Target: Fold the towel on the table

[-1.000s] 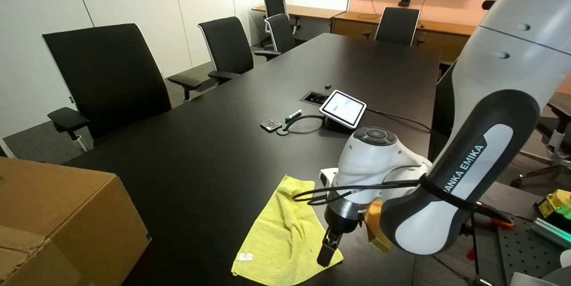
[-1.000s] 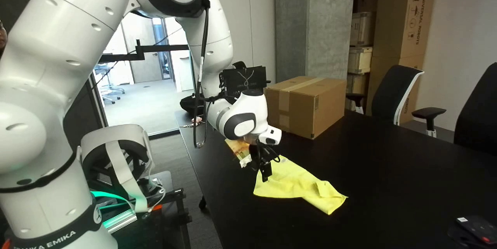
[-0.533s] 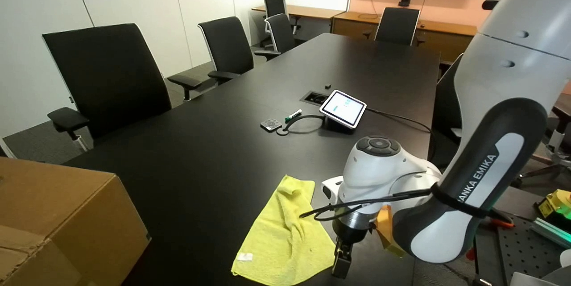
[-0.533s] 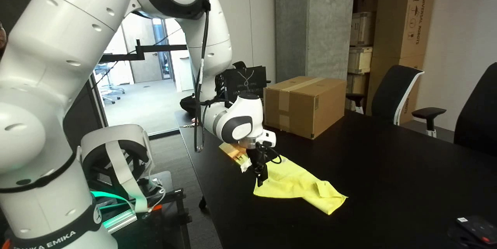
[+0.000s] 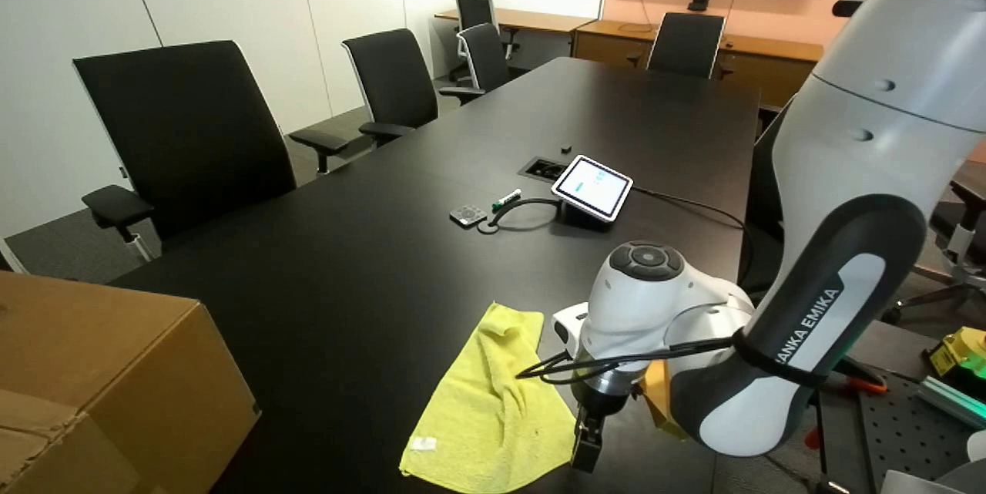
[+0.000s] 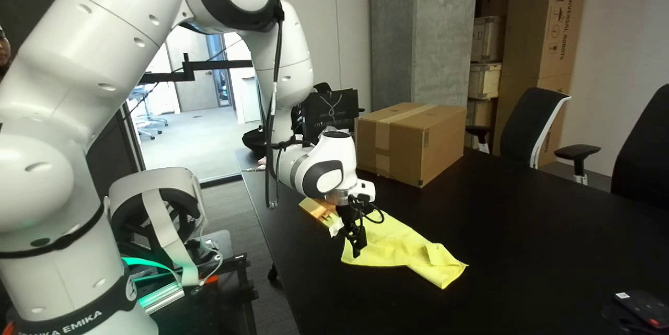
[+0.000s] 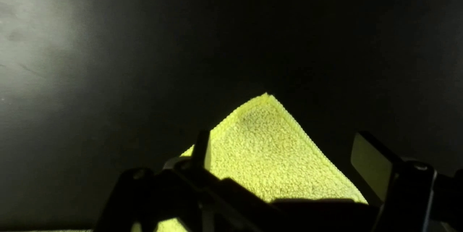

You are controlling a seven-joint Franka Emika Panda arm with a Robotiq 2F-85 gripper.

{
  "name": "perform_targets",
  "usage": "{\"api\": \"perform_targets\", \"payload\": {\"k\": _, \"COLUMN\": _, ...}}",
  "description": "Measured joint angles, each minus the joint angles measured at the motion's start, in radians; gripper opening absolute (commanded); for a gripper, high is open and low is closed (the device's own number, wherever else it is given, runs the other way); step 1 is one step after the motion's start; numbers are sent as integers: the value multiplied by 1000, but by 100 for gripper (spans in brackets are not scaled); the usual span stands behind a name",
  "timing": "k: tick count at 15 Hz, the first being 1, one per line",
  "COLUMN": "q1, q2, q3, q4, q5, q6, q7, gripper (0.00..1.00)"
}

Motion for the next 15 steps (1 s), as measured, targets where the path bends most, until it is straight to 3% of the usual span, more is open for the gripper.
{"api": "perform_targets", "payload": {"k": 7, "q1": 78, "q2": 49, "q3": -36, "q4": 43, "q5": 0, "q6": 0, "q7": 26, "gripper": 100}}
{"api": "perform_targets", "payload": {"k": 15, "q1": 94, "q2": 91, "q3": -72, "q4": 92, "q5": 0, "q6": -2, "q7": 41, "gripper": 100}}
